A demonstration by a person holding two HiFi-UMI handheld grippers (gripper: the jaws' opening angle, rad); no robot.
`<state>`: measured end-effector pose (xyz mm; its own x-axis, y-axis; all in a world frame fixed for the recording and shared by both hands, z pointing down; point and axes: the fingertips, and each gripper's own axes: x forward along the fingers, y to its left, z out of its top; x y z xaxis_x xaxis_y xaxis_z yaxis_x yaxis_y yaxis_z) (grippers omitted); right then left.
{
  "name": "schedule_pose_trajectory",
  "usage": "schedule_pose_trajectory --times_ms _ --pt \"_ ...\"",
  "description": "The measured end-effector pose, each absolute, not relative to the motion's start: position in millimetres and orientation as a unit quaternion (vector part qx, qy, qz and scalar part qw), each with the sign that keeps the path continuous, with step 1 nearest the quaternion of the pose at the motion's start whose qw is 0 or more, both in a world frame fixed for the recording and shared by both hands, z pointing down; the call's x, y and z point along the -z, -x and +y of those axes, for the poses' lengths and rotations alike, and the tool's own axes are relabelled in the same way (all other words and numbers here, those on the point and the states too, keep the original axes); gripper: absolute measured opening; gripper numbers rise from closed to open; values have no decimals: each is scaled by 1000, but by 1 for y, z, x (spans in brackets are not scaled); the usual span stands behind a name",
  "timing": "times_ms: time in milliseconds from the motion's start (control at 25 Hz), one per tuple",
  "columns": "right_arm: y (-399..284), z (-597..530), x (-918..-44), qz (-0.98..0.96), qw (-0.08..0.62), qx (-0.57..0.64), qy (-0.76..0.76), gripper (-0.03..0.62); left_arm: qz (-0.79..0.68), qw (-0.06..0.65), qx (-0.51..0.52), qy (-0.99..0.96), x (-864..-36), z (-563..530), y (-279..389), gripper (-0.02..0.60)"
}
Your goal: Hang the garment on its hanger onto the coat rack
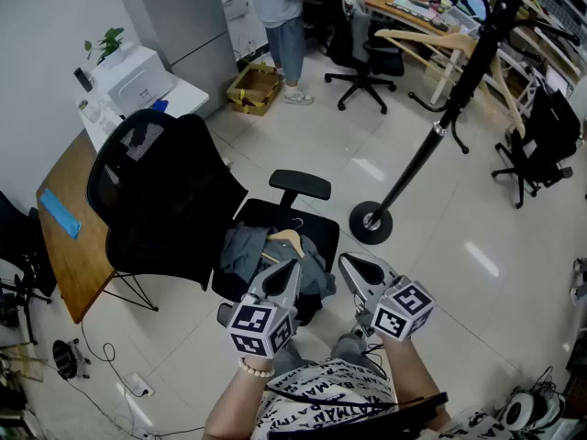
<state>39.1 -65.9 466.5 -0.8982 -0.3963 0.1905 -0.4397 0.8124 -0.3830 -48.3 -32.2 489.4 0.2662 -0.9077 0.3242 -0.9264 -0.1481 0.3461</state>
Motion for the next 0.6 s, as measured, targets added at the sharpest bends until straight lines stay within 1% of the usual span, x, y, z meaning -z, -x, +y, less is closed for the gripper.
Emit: schedule_pose_trajectory --times_ms 40,80,200,240,520,600 --pt "-35 -71 -480 -949 61 -220 -216 58 -608 244 -16 -755 -494 -35 53 3" --pt "-32 -76 -494 -948 71 -227 -213 146 -611 244 -14 -753 -499 -38 58 3" --pt "-23 -91 -545 -940 118 -235 -217 172 -620 250 -14 -744 -523 -45 75 3" --pt "-20 -95 -565 -937 137 -237 -219 220 -623 256 -20 -739 -535 -47 81 3" --pt "-2 -110 -711 -905 258 -248 -230 229 -629 313 -51 -710 -624 -46 109 3" --pt "5 -115 -753 -893 290 -256 -230 252 -625 328 -61 -706 -647 -48 113 3"
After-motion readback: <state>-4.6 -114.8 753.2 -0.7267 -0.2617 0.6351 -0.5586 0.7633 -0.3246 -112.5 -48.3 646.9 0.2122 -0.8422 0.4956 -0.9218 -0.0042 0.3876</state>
